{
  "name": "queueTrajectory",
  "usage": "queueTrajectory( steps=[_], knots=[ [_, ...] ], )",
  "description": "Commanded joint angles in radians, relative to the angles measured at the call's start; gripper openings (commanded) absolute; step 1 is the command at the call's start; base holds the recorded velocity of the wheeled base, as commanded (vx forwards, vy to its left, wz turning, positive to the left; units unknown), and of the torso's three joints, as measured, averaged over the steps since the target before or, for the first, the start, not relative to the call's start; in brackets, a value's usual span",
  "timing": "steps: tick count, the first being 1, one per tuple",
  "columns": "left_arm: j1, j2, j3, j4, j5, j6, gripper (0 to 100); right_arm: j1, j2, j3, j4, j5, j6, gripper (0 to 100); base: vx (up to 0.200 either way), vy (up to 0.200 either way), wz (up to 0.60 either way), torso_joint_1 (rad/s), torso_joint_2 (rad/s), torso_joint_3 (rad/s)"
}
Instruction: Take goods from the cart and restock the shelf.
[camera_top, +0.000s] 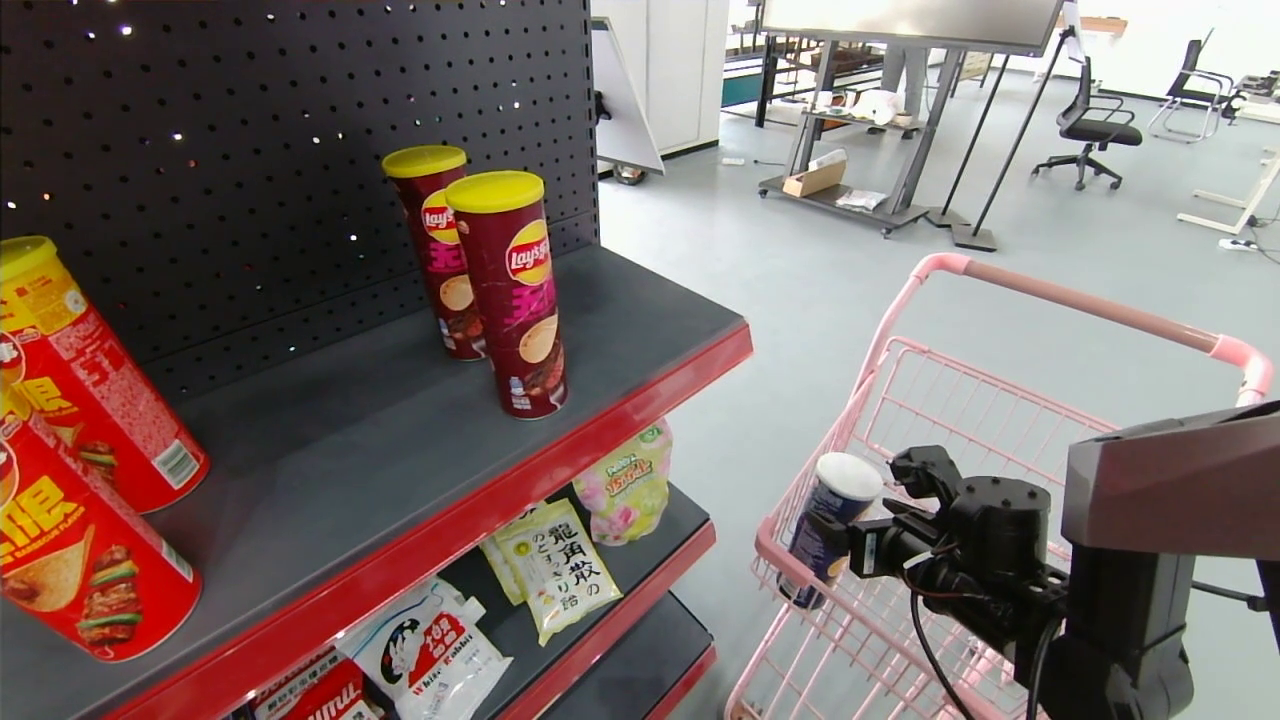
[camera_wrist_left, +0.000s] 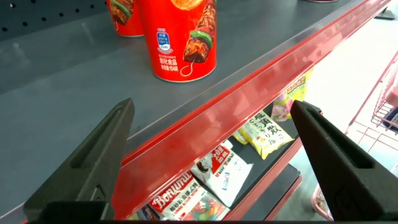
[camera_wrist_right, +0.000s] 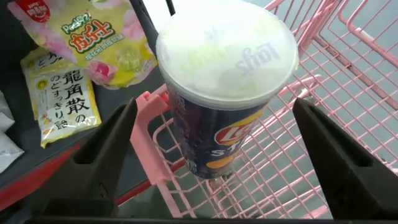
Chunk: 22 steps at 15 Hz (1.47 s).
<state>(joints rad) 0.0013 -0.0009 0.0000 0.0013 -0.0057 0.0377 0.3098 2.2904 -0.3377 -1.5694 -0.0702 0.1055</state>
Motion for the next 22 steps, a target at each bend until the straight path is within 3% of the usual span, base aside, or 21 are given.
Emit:
queueTrajectory(
  steps=[1,16,17,22],
  knots=[
    [0.000,0.001,0.000,0.000,0.000,0.001,100,0.003,0.012,-0.012,-0.001,0.000,0.005,100,0.000,0.000,0.00,0.000,0.00,0.000],
    [0.000,0.001,0.000,0.000,-0.002,0.001,100,0.000,0.027,-0.038,-0.001,0.030,0.017,100,0.000,0.000,0.00,0.000,0.00,0.000],
    [0.000,0.001,0.000,0.000,-0.002,0.002,100,-0.001,0.029,-0.040,-0.001,0.030,0.019,0,0.000,0.000,0.00,0.000,0.00,0.000],
    [0.000,0.001,0.000,0.000,-0.002,0.004,100,-0.001,0.034,-0.054,-0.001,0.029,0.051,0,0.000,0.000,0.00,0.000,0.00,0.000]
  ],
)
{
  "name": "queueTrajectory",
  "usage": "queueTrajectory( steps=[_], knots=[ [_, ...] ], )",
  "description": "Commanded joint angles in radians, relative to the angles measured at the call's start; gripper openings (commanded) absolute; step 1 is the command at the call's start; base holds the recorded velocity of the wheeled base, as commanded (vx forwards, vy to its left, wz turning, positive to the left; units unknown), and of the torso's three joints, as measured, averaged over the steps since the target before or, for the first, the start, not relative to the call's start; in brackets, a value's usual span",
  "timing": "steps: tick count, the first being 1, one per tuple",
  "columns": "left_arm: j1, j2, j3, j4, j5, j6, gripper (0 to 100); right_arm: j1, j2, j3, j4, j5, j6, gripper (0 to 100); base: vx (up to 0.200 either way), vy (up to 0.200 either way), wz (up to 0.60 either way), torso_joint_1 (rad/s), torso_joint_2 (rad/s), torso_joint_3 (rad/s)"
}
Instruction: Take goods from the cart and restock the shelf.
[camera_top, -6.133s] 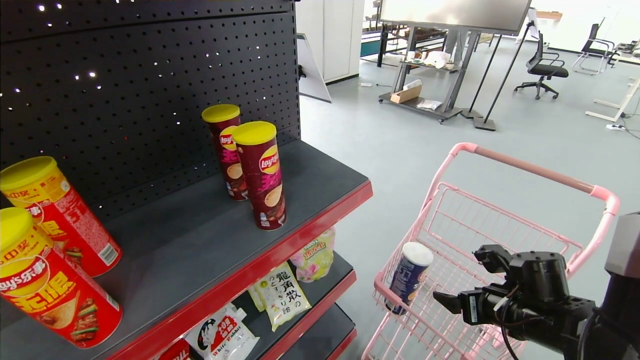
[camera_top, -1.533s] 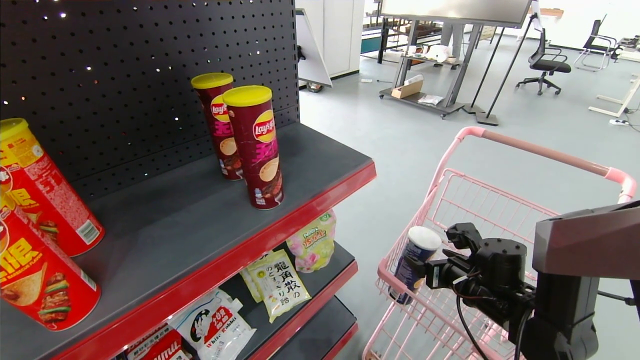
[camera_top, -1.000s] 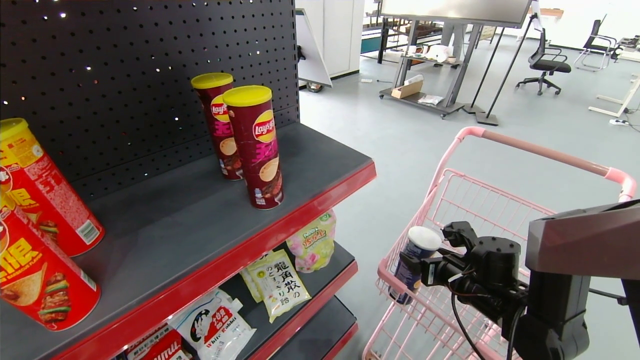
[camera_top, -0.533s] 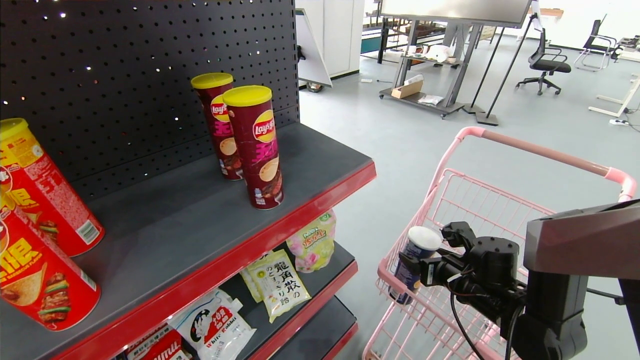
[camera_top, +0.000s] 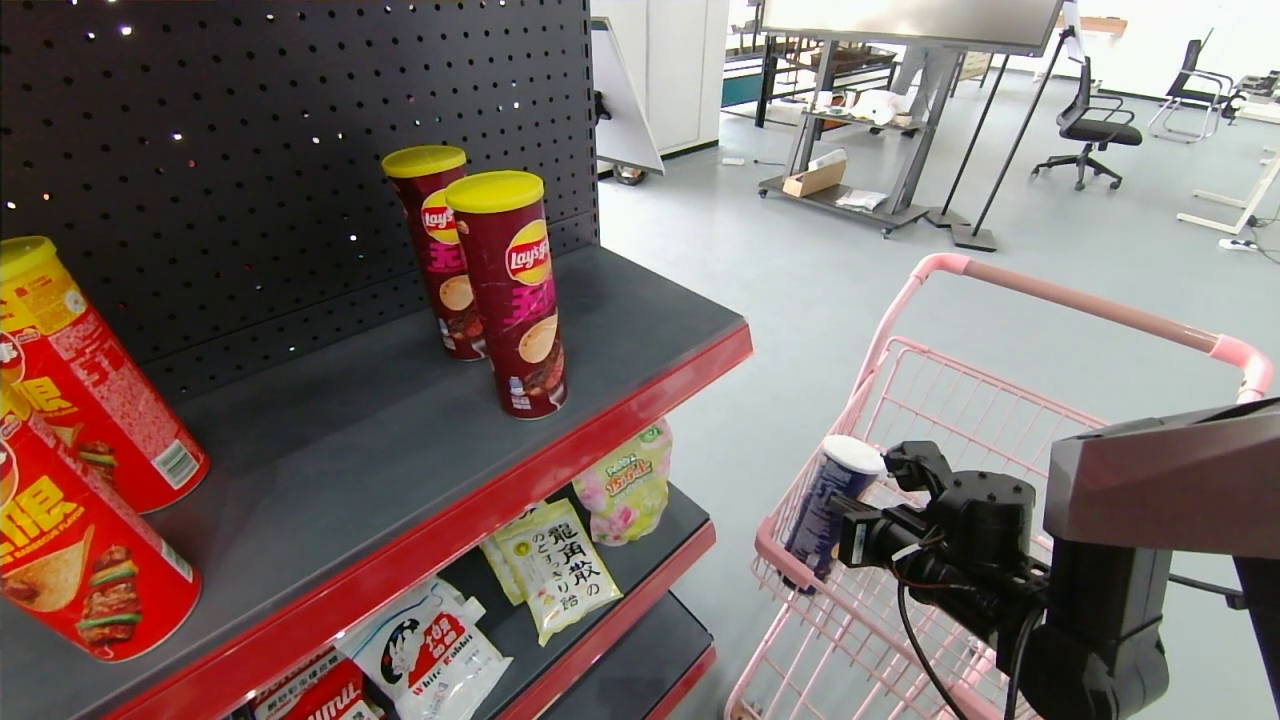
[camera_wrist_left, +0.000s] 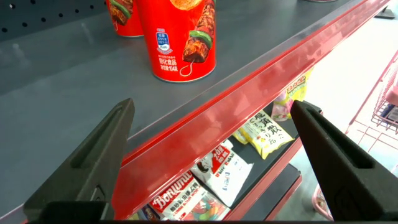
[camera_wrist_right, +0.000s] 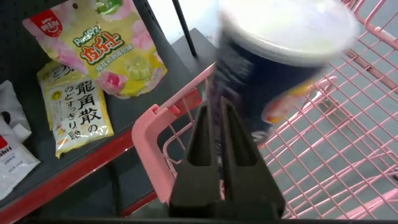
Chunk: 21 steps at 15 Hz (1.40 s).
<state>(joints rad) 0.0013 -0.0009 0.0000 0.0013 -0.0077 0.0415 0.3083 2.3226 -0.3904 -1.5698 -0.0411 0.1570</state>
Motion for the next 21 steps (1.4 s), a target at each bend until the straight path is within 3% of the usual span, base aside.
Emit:
queueTrajectory(
  steps=[1,8,14,18,21],
  knots=[
    [0.000,0.001,0.000,0.000,0.000,0.000,100,0.000,0.000,-0.001,-0.001,0.000,-0.001,0,0.000,0.000,0.00,0.000,0.00,0.000],
    [0.000,0.001,0.000,0.000,0.000,0.000,100,0.014,-0.017,0.042,-0.001,-0.026,-0.005,0,0.000,0.000,0.00,0.000,0.00,0.000],
    [0.000,0.001,0.000,-0.001,0.000,0.001,100,0.055,-0.069,0.054,-0.001,-0.280,0.021,0,0.000,0.000,0.00,0.000,0.00,0.000],
    [0.000,0.001,0.000,0.000,-0.002,0.001,100,0.143,-0.215,0.237,-0.001,-0.201,0.016,0,0.000,0.000,0.00,0.000,0.00,0.000],
    [0.000,0.001,0.000,0.000,0.000,0.000,100,0.123,-0.238,0.252,-0.001,-0.200,0.021,0,0.000,0.000,0.00,0.000,0.00,0.000]
  ],
)
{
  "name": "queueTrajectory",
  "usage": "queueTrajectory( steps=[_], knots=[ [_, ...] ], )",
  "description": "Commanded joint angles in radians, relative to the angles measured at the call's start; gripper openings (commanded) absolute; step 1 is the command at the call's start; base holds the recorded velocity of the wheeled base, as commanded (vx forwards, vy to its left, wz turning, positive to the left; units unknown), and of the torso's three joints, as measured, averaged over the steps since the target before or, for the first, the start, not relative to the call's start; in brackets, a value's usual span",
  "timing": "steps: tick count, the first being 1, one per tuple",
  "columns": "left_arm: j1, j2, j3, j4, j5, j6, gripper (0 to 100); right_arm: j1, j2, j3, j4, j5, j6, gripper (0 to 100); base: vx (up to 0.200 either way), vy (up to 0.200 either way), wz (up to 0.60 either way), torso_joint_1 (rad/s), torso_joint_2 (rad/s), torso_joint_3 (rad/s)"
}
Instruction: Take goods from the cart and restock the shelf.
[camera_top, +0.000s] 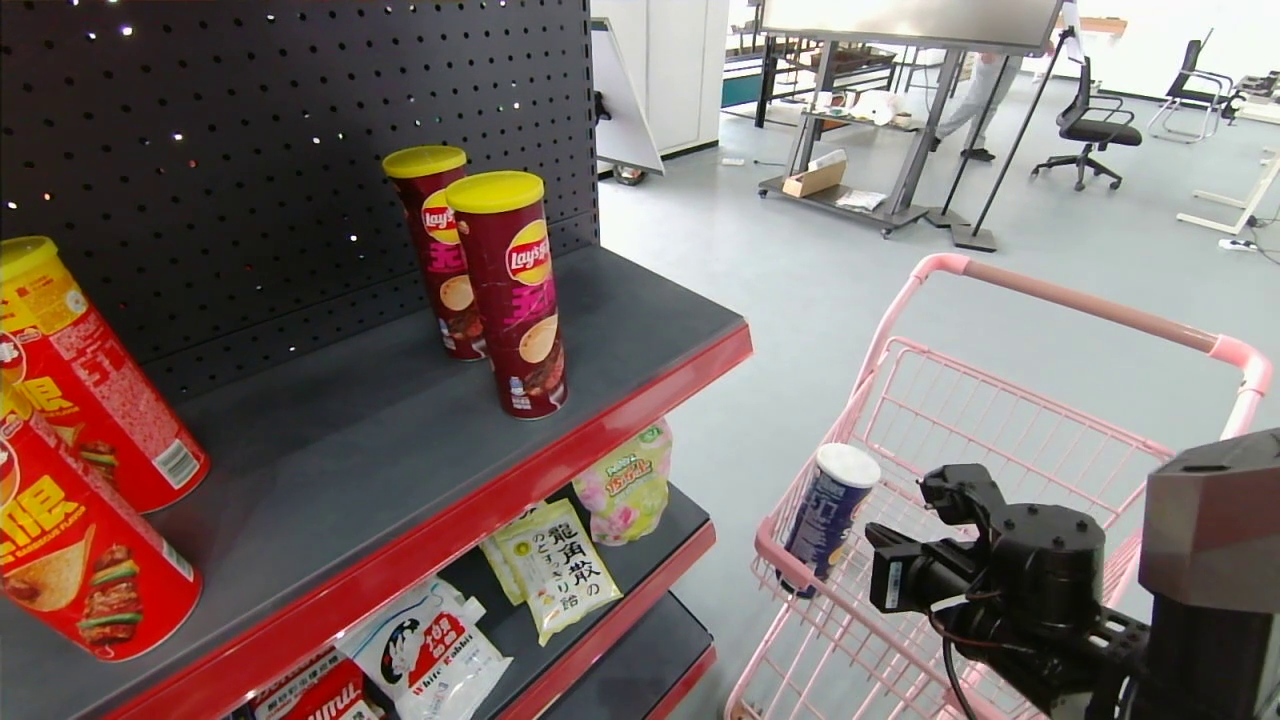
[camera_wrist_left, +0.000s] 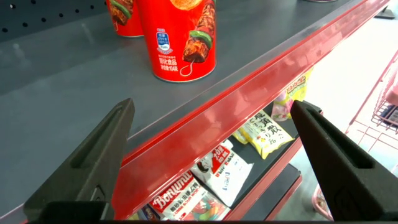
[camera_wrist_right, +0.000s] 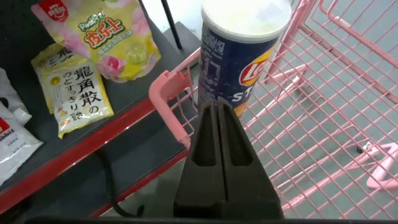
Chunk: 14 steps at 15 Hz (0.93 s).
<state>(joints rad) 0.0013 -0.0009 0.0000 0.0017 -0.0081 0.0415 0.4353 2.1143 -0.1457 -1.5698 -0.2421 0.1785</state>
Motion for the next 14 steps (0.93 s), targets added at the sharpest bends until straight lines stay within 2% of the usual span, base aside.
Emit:
queueTrajectory(
  steps=[1,3,9,14],
  knots=[
    [0.000,0.001,0.000,0.000,0.000,0.000,100,-0.009,-0.023,0.009,-0.001,0.001,-0.001,100,0.000,0.000,0.00,0.000,0.00,0.000],
    [0.000,0.001,0.000,0.000,0.000,0.000,100,-0.038,-0.014,-0.003,-0.001,0.010,0.007,100,0.000,0.000,0.00,0.000,0.00,0.000],
    [0.000,0.001,0.000,0.000,-0.001,0.001,100,-0.162,-0.019,0.014,0.019,0.167,0.010,100,0.000,0.000,0.00,0.000,0.00,0.000],
    [0.000,0.001,0.000,0.000,0.000,-0.002,100,-0.173,-0.019,-0.035,0.037,0.198,-0.002,100,0.000,0.000,0.00,0.000,0.00,0.000]
  ],
)
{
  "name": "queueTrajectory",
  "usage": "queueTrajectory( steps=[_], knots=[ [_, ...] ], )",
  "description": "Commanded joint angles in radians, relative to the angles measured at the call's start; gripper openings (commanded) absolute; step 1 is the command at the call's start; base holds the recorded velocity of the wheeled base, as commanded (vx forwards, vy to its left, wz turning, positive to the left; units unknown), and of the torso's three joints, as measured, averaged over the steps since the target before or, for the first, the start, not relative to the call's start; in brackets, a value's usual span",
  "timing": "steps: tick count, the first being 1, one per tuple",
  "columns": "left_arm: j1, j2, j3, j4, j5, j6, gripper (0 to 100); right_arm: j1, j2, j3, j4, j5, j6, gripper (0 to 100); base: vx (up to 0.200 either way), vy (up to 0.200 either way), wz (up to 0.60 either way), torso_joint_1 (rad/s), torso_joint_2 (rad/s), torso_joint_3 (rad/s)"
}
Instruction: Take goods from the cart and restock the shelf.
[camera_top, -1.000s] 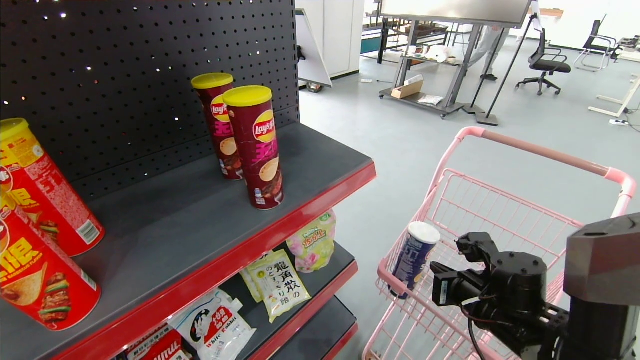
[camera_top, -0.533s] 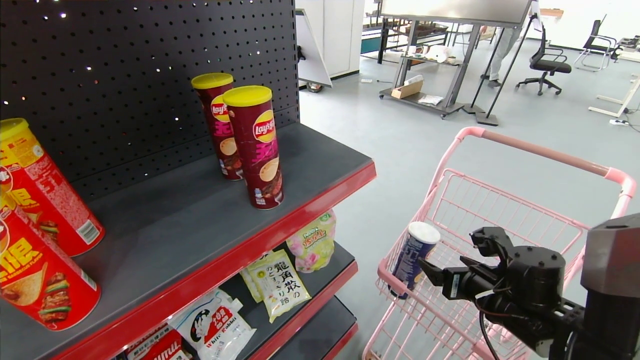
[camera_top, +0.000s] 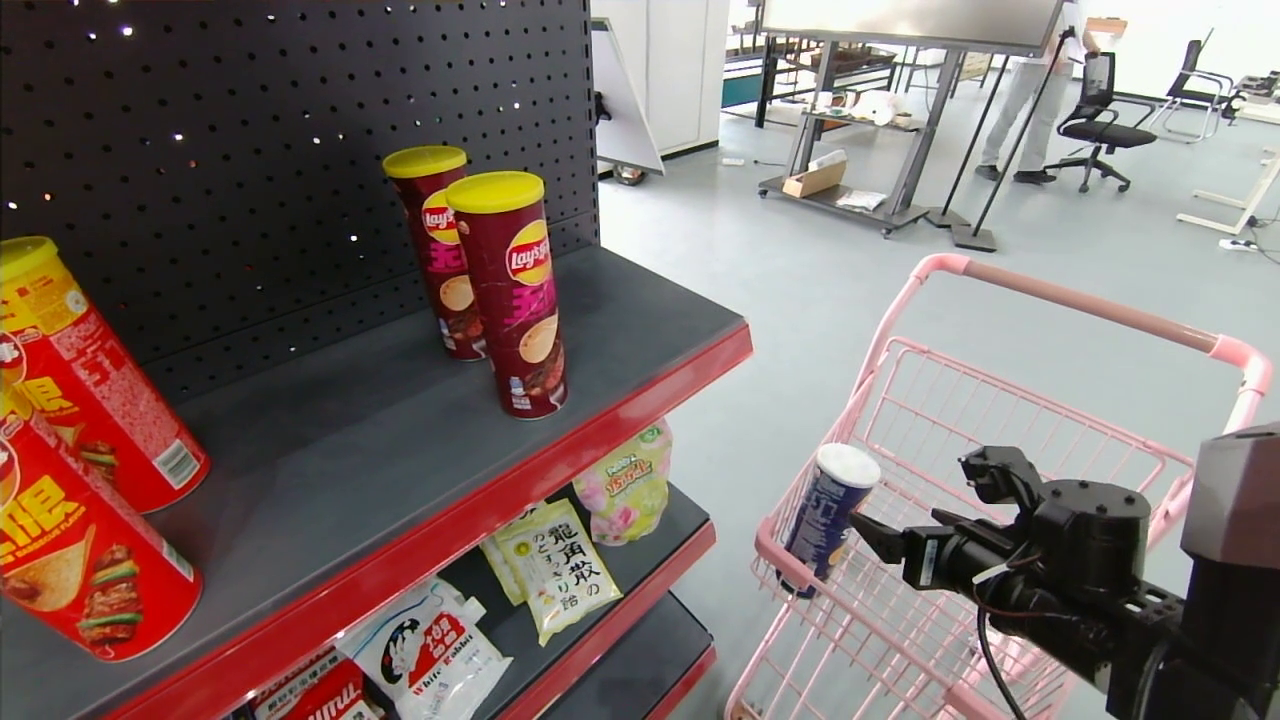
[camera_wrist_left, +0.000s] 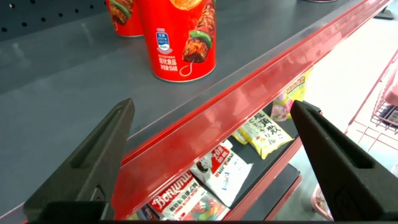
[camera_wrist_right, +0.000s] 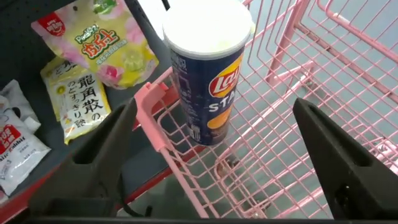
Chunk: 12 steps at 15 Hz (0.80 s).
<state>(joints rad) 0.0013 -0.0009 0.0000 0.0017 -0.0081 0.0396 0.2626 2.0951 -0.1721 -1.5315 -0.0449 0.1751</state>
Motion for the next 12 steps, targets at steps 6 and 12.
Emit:
queueTrajectory(
  steps=[6,12],
  knots=[
    [0.000,0.001,0.000,0.000,0.000,0.000,100,-0.057,-0.010,-0.006,-0.019,0.008,-0.036,100,0.000,0.000,0.00,0.000,0.00,0.000],
    [0.000,0.001,0.000,0.000,0.002,-0.004,100,-0.186,-0.033,-0.038,-0.039,0.019,-0.100,100,0.000,0.000,0.00,0.000,0.00,0.000]
  ],
)
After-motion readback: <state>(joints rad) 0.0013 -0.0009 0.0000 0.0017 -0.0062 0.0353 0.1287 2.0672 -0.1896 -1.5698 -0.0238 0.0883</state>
